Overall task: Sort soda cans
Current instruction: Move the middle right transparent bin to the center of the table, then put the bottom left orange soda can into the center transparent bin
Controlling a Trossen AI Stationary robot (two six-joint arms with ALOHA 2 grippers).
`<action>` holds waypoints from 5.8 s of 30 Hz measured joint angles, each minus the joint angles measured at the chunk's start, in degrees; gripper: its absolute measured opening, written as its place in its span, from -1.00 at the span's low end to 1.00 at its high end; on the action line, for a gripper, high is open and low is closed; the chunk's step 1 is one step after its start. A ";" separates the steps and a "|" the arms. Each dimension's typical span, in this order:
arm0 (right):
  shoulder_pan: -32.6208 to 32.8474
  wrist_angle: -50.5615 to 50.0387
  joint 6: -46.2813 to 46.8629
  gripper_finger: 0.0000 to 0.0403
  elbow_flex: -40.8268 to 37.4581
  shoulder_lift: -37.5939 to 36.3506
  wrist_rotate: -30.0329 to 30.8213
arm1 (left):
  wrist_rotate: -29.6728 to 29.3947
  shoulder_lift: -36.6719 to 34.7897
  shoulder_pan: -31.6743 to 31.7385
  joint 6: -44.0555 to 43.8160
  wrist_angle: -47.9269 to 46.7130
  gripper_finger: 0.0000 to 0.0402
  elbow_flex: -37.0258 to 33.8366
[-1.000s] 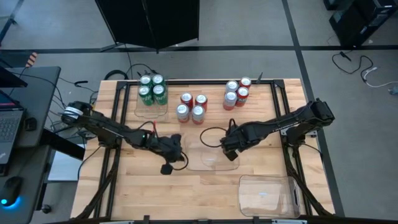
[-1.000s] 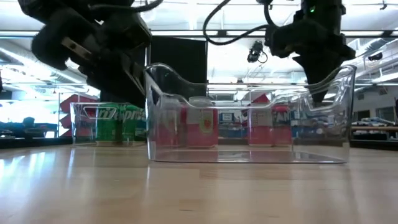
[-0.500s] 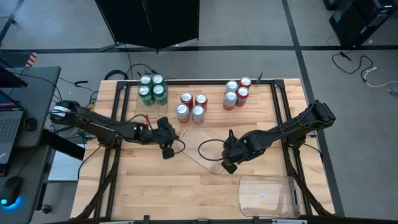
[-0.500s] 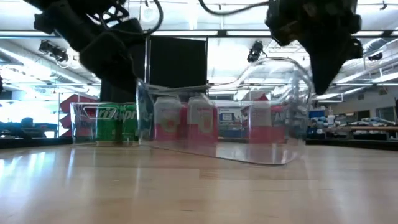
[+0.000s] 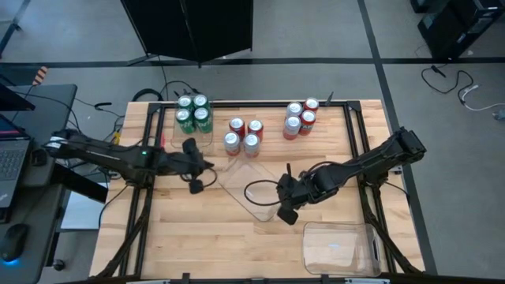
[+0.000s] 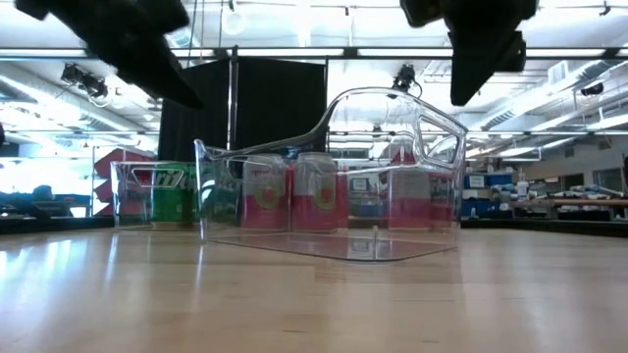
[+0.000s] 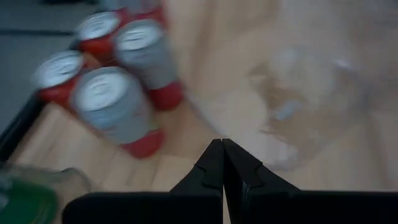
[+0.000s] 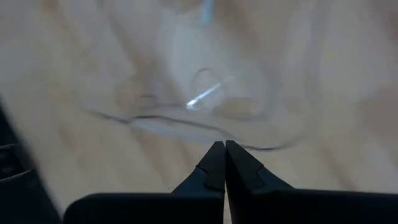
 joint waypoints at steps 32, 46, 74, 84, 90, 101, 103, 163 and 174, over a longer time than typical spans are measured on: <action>-5.37 19.21 -11.96 -1.00 -5.09 0.13 0.54 | -6.23 5.68 -6.46 -3.06 31.45 -1.00 -19.69; -13.74 19.46 -29.56 -0.91 1.94 0.04 5.91 | 1.21 4.20 11.21 0.51 -0.84 -1.00 6.67; -15.08 7.00 -36.00 -0.95 1.85 -0.79 11.98 | 22.42 41.94 37.71 19.48 -35.19 -0.19 51.19; -13.02 13.35 -32.99 -0.99 -6.34 -6.98 14.13 | 22.43 44.19 38.33 17.53 -30.10 0.34 51.28; -12.85 14.83 -32.99 -1.00 -7.56 -8.80 14.14 | 22.42 48.20 39.09 17.35 -29.91 0.37 51.25; -12.72 14.80 -33.16 -1.00 -7.56 -8.88 14.12 | 22.96 52.84 41.08 19.04 -27.35 0.37 51.49; -12.69 14.80 -33.19 -1.00 -7.56 -8.88 14.12 | 22.83 52.95 41.38 19.02 -26.51 0.37 51.49; -11.58 15.12 -33.59 -1.00 -7.56 -8.84 13.01 | 27.87 52.67 45.17 17.29 -35.29 0.34 59.93; -11.58 15.15 -33.61 -0.99 -7.56 -8.84 12.09 | 33.56 54.13 49.05 18.86 -36.90 0.34 59.84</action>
